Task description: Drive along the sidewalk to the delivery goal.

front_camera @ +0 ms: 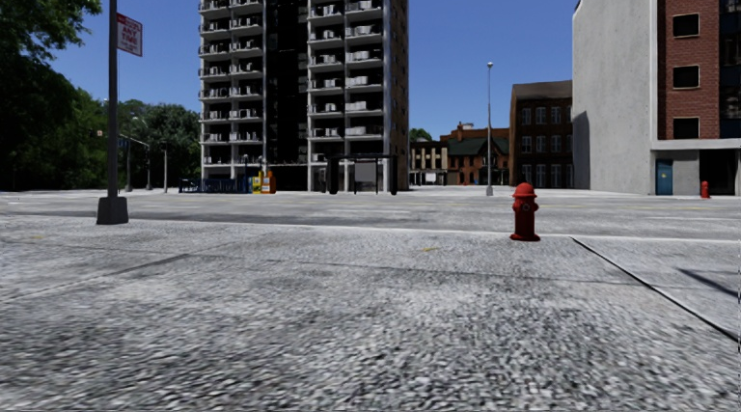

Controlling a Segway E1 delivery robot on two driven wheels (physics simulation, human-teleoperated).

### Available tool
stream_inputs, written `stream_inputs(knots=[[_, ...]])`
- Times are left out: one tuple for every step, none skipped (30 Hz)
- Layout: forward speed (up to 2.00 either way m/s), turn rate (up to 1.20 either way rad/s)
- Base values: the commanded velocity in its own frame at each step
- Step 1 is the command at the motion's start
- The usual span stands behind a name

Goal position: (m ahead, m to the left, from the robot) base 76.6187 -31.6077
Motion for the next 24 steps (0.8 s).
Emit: stream_inputs(knots=[[2.0, 0.66], [2.0, 0.66], [2.0, 0.66], [2.0, 0.66], [2.0, 0.66], [2.0, 0.66], [2.0, 0.67], [2.0, 0.71], [2.0, 0.74], [2.0, 0.74], [2.0, 0.75], [2.0, 0.75], [2.0, 0.75], [2.0, 0.75], [2.0, 0.75], [2.0, 0.75], [2.0, 0.75], [2.0, 0.75], [2.0, 0.75], [2.0, 0.75], [2.0, 0.75], [2.0, 0.75], [2.0, 0.75], [2.0, 0.75]])
